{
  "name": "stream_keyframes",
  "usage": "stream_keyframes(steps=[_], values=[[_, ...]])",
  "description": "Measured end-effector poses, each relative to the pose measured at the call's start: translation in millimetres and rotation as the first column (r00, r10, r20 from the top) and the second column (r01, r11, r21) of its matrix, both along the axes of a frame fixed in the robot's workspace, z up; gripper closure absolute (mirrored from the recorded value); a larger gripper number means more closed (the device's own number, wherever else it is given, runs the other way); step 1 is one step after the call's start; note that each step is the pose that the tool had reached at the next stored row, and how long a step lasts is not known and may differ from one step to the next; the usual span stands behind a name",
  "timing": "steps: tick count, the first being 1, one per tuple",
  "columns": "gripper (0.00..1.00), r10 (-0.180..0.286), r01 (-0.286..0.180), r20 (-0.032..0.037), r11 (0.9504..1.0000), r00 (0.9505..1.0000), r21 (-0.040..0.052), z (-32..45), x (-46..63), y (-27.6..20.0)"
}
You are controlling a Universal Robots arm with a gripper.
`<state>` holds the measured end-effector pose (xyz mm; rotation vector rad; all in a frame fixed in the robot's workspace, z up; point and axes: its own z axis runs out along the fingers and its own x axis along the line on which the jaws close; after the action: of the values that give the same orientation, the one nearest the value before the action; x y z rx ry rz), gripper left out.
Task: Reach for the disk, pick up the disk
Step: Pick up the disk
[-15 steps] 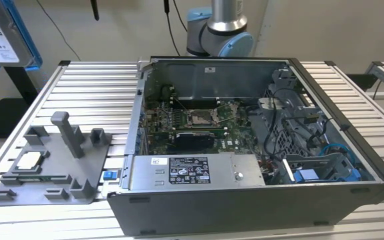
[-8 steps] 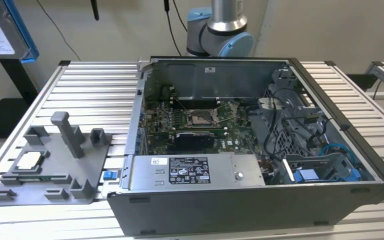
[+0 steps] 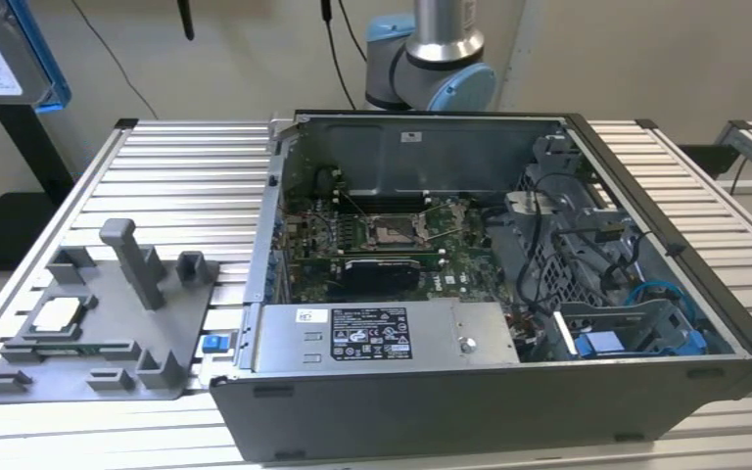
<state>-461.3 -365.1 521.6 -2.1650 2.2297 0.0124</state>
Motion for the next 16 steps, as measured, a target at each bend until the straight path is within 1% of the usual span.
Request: stream_keyframes(steps=[3,5,16], values=[[1.0,0.0,0.0,0.0002,1.0,1.0,0.0001,0.1,0.9,0.0],[1.0,0.0,0.0,0.0001,1.0,1.0,0.0001,0.1,3.8,0.0],[1.0,0.0,0.0,0.0,1.0,1.0,0.0,0.1,39.2,0.0]])
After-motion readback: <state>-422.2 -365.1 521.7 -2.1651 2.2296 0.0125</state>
